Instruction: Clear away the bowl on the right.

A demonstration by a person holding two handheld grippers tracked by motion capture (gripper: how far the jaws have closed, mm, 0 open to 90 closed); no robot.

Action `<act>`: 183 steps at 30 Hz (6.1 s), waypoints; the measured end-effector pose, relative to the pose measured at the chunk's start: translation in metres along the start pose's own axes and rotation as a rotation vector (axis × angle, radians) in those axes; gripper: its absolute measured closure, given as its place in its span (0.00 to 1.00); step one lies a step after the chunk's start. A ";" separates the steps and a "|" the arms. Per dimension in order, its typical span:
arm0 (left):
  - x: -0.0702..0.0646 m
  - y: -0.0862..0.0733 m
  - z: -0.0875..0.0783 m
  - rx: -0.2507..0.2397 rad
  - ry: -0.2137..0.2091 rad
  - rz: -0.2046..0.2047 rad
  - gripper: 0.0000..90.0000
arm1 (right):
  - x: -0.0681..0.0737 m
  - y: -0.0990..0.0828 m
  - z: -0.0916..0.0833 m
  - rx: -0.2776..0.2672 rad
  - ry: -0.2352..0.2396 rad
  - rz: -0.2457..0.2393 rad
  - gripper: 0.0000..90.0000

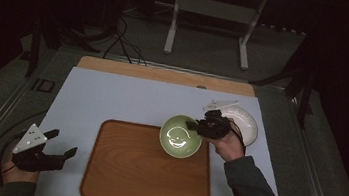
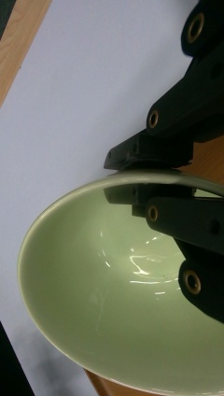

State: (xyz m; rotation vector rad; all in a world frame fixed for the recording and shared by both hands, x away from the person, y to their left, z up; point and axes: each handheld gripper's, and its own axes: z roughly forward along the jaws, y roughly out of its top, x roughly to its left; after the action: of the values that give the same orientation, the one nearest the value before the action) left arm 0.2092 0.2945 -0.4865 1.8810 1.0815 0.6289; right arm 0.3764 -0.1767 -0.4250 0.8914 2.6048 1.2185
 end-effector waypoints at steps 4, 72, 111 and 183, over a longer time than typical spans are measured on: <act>0.000 0.000 0.000 -0.001 0.000 0.001 0.17 | 0.003 0.001 0.003 -0.001 0.009 -0.008 0.92; -0.001 0.001 0.000 -0.009 0.001 0.006 0.17 | 0.048 -0.019 0.066 0.111 0.143 -0.050 0.92; -0.001 0.001 0.000 -0.009 0.003 0.006 0.17 | 0.045 -0.032 0.086 0.177 0.137 -0.030 0.79; 0.000 -0.002 0.004 0.026 0.038 -0.002 0.17 | -0.017 -0.146 -0.068 -0.241 -0.224 0.087 0.34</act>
State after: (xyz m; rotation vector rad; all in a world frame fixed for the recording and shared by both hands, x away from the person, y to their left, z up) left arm 0.2114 0.2929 -0.4900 1.8968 1.1206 0.6545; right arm 0.2991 -0.3040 -0.4894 1.0337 2.2121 1.3331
